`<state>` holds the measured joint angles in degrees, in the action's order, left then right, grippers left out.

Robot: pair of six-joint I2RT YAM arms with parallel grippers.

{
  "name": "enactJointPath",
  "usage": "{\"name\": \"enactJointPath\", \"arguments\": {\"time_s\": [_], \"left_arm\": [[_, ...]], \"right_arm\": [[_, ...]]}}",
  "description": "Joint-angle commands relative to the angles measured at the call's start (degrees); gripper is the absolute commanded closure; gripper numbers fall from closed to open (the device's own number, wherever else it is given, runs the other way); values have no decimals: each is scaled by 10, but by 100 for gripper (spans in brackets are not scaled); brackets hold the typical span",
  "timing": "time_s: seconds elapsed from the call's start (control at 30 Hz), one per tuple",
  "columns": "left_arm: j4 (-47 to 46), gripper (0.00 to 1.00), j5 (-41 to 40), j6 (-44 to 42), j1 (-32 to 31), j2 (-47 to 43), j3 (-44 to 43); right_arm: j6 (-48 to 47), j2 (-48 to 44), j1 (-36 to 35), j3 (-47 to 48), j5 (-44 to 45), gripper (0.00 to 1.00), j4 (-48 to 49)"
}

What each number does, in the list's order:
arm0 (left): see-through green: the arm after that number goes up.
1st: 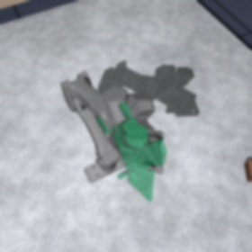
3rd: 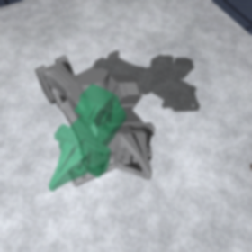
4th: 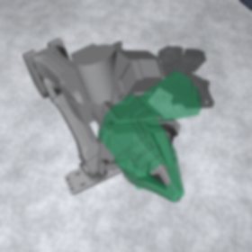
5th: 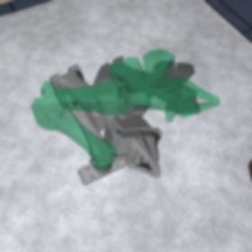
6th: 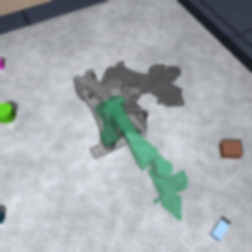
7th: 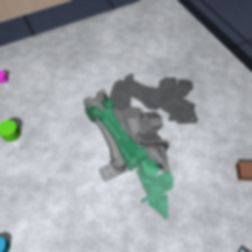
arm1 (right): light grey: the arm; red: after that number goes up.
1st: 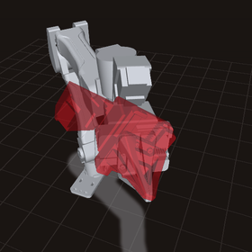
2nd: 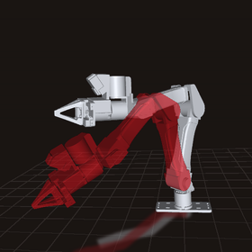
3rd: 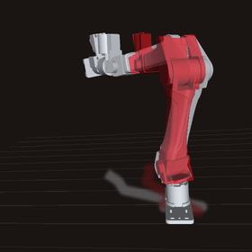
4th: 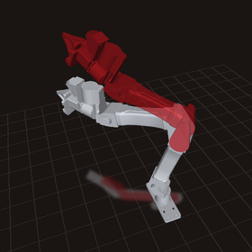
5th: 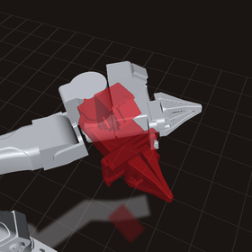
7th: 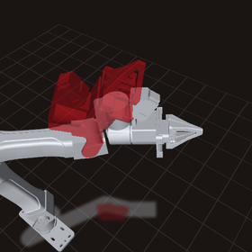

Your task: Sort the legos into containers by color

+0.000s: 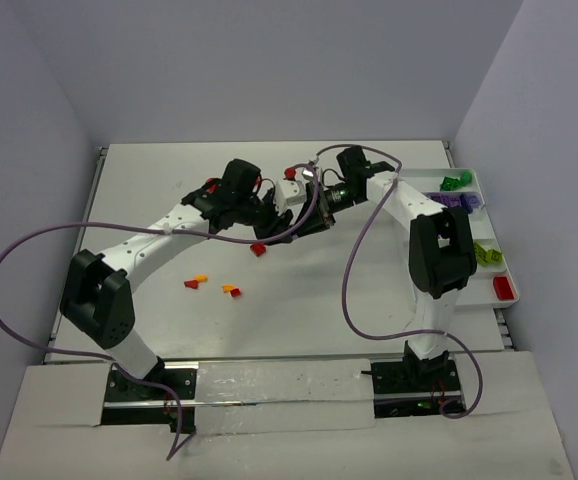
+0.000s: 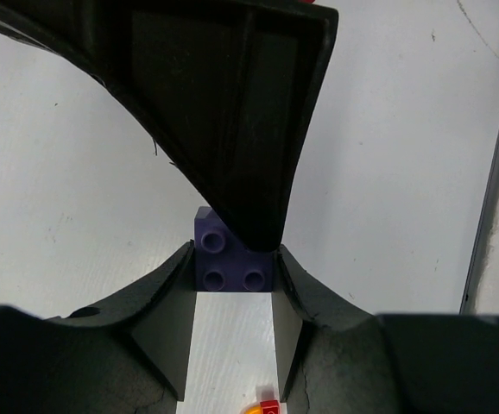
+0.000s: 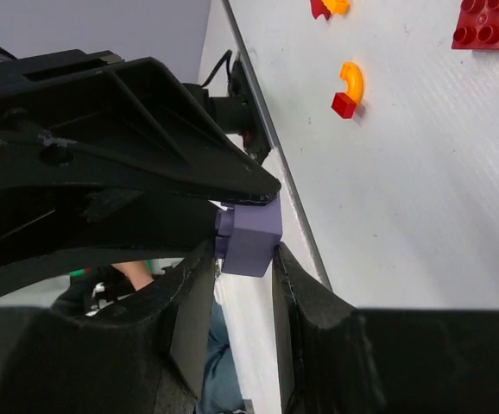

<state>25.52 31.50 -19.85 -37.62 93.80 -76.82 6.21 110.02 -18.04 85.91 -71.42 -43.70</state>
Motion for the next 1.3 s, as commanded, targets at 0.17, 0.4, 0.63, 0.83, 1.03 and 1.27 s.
{"name": "enactJointPath", "arguments": {"time_s": [0.17, 0.4, 0.63, 0.83, 1.03, 1.27], "left_arm": [[-3, 1, -8, 39, 50, -19, -13], [16, 1, -25, 69, 136, -51, 10], [-1, 1, -89, 91, 137, -54, 25], [-15, 1, -94, 99, 141, -45, 34], [-16, 1, -93, 96, 147, -36, 36], [-12, 1, -92, 98, 148, -34, 30]], "right_arm": [[-93, -30, 88, 34, 73, 100, -70], [-198, -30, 279, 133, 284, 100, -159], [-266, 27, 353, 226, 517, 100, -181], [-284, 93, 354, 288, 589, 100, -194], [-289, 146, 344, 336, 582, 100, -220], [-277, 162, 323, 330, 597, 77, -203]]}}
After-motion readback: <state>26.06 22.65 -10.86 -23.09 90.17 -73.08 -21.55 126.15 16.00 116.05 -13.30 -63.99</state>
